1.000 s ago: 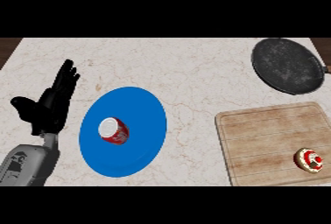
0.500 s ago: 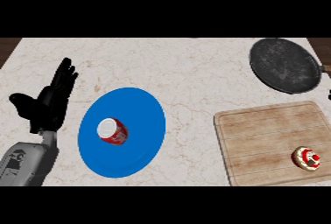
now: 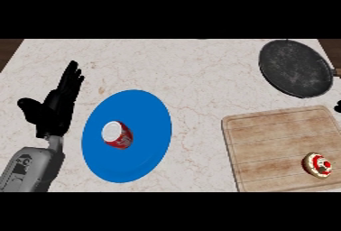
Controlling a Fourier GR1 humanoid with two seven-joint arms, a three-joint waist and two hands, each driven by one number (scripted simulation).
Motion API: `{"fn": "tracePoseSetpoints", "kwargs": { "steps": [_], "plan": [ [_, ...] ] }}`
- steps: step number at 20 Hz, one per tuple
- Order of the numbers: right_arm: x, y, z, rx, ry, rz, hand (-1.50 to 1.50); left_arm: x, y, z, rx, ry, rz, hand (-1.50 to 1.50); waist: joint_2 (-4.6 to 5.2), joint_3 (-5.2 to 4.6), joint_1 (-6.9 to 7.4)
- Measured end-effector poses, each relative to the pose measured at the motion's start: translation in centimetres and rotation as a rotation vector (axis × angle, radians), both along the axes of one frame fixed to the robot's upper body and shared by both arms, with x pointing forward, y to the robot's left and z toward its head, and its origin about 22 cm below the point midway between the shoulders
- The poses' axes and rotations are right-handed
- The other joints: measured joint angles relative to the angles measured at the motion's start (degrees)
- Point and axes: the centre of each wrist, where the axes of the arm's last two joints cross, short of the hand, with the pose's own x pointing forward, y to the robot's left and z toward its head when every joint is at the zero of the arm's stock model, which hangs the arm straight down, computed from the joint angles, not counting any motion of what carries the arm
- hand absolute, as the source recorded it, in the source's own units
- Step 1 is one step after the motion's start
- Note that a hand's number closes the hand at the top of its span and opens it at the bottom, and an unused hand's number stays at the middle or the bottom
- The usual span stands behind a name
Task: Pick the cupcake from the cutting board and place it in the pan
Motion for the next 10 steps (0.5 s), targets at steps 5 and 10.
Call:
{"fn": "tracePoseSetpoints", "kwargs": {
  "steps": [5,10],
  "plan": [
    [0.2,-0.2,-2.3,-0.056,0.024,0.012,-1.50,-0.1,0.4,-0.1,0.000,-0.003,-0.011,0.00,-0.01,-0.03,0.30],
    [0.5,0.3,-4.3,-0.107,0.050,0.052,-1.50,-0.1,0.1,0.2,-0.005,0.005,-0.014,0.00,0.00,-0.02,0.62]
  ]
}}
